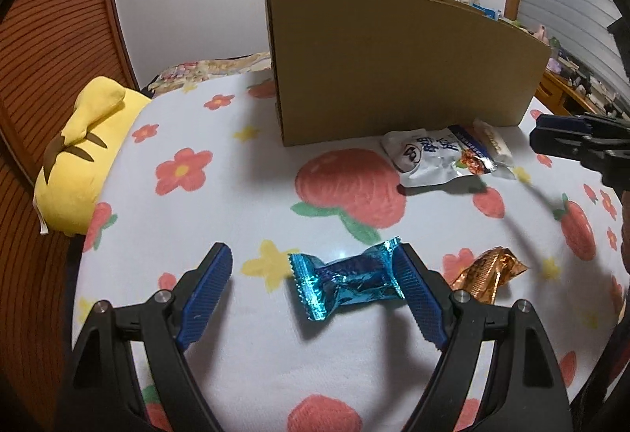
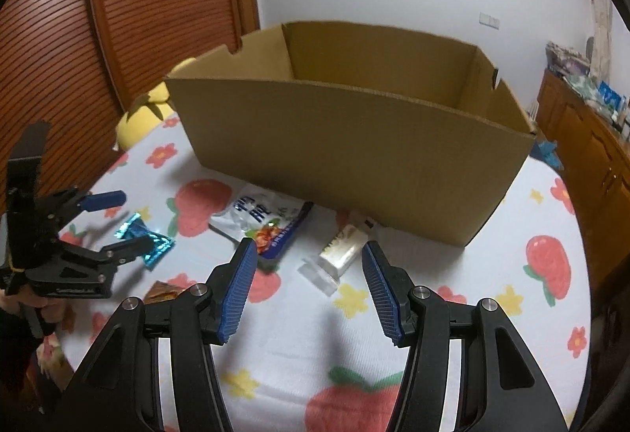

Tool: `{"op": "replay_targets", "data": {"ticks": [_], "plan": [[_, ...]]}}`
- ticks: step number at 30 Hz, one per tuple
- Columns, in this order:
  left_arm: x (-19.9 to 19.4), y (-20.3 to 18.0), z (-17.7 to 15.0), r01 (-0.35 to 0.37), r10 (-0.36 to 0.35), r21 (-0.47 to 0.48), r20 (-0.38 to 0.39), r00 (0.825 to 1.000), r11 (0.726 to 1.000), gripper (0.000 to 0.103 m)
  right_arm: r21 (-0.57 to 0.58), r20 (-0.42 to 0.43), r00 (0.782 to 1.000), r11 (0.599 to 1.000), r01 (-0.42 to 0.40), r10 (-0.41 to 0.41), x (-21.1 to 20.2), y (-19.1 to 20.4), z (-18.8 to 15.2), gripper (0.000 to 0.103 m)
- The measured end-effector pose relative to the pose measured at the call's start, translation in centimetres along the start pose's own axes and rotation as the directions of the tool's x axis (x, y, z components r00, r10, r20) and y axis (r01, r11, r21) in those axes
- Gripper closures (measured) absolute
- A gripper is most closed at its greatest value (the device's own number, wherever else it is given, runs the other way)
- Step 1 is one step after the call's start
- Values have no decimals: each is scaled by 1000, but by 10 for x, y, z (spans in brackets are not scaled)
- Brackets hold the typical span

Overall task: Organize snacks
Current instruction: 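Close the right tool on the small white bar and lift it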

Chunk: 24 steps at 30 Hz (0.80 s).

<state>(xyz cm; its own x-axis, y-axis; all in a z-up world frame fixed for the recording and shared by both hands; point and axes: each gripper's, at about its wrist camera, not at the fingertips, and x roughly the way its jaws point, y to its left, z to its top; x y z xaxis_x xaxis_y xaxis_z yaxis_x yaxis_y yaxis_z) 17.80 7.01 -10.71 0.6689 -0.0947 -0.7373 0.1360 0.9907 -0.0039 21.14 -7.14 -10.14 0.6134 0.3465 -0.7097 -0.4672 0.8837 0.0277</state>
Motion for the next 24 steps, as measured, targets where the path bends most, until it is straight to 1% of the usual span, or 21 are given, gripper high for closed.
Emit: {"op": "replay_targets", "data": {"ticks": [4, 11, 18, 19, 21, 22, 23, 24], "plan": [[1, 2, 0, 6, -6, -14, -10, 1000, 1000, 19, 16, -24, 1000, 1000, 5, -5, 15, -5, -1, 46], [6, 0, -2, -27, 26, -12, -36, 999, 1000, 19, 21, -67, 998, 999, 25, -23, 42, -11, 1, 46], [8, 4, -3, -14, 13, -29, -43, 999, 999, 19, 21, -91, 994, 998, 60, -58, 60, -17, 2, 51], [9, 5, -2, -14, 12, -29, -44, 999, 999, 19, 18, -88, 994, 998, 67, -65, 60, -17, 1, 53], [9, 5, -2, -13, 12, -30, -44, 999, 999, 18, 7, -86, 993, 996, 83, -82, 60, -16, 2, 62], [9, 4, -2, -14, 12, -29, -44, 999, 999, 18, -1, -82, 992, 996, 92, -92, 58, -16, 1, 73], [9, 4, -2, -14, 12, -29, -44, 999, 999, 18, -5, -82, 992, 996, 92, -92, 57, -17, 0, 80], [9, 4, -2, -14, 12, -29, -44, 999, 999, 18, -6, -82, 993, 996, 88, -88, 55, -19, 0, 82]]}}
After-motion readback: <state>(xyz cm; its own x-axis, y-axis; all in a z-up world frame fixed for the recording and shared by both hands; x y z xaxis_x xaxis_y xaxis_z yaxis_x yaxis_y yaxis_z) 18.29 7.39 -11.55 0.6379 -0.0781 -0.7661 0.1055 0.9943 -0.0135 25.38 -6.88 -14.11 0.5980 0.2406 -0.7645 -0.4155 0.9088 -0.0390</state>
